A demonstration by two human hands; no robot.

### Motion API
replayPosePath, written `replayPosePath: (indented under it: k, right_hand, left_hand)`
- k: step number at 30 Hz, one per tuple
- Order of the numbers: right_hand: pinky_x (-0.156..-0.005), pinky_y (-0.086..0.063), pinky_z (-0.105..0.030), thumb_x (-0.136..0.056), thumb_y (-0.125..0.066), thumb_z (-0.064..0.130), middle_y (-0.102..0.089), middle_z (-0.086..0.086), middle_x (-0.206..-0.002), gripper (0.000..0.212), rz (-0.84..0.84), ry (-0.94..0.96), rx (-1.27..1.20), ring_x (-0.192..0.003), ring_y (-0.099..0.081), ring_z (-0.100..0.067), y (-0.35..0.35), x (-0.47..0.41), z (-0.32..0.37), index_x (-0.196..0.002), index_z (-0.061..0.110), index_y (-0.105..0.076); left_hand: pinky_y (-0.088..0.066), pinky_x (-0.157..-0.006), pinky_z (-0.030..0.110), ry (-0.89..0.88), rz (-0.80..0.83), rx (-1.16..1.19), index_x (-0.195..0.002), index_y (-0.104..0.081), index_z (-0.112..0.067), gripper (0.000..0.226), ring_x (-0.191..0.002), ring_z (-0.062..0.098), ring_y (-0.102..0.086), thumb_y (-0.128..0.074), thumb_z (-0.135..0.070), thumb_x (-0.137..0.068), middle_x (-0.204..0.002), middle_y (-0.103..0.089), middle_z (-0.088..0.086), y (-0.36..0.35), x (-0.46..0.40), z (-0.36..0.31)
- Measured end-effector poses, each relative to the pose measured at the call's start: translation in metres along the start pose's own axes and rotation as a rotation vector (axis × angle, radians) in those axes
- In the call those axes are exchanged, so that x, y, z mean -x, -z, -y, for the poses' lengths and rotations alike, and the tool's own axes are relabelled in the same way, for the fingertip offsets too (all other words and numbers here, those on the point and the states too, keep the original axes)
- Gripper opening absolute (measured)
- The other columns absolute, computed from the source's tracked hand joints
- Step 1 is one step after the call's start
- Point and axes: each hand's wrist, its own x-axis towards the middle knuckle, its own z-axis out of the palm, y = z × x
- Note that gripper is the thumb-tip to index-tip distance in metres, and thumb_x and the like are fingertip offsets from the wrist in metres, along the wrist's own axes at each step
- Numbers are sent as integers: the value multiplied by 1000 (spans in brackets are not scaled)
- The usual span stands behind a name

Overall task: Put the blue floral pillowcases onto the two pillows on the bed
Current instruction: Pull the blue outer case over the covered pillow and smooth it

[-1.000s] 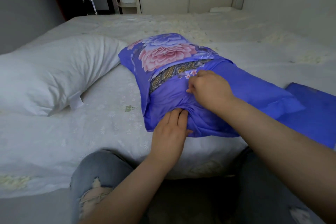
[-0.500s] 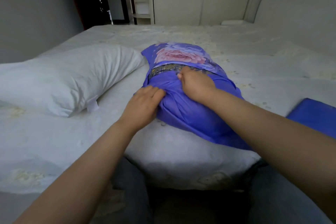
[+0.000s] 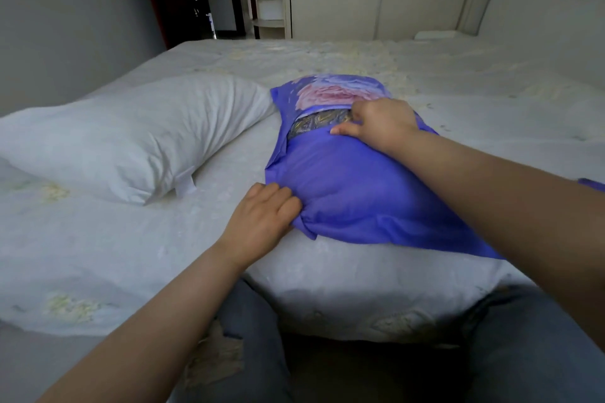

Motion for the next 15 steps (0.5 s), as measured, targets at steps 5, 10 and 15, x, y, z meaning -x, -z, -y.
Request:
replayPosePath:
  k: [5,10,15]
  right_hand:
    - [-89,-40,-38,-85,-43,67,-58,-6,-113,52,35,239,-48,-110,-51,-28,5,-1,34,-100,21,-59]
    - [-77,-33,-29,-92,-43,57,-58,-11,-124,57,358,159,-28,-110,-54,-29,4,-21,79,-117,8,-58]
    - [-72,-39,-28,-80,-68,45,-61,-10,-97,41,385,134,-93,-84,-53,-25,7,-49,76,-95,8,-61]
  left_hand:
    - [-37,-69,32,40,16,-17,-98,-50,-14,23,-80,25,-50,-64,-9,-81,-93,-61,8,-2,13,-9]
    - [-40,-72,32,-8,5,8,-97,-54,-13,17,-82,25,-54,-58,-6,-83,-95,-63,7,5,5,-14]
    - [-37,-59,31,-14,110,18,-74,-59,-13,13,-66,23,-52,-65,-3,-67,-71,-56,3,12,2,-7]
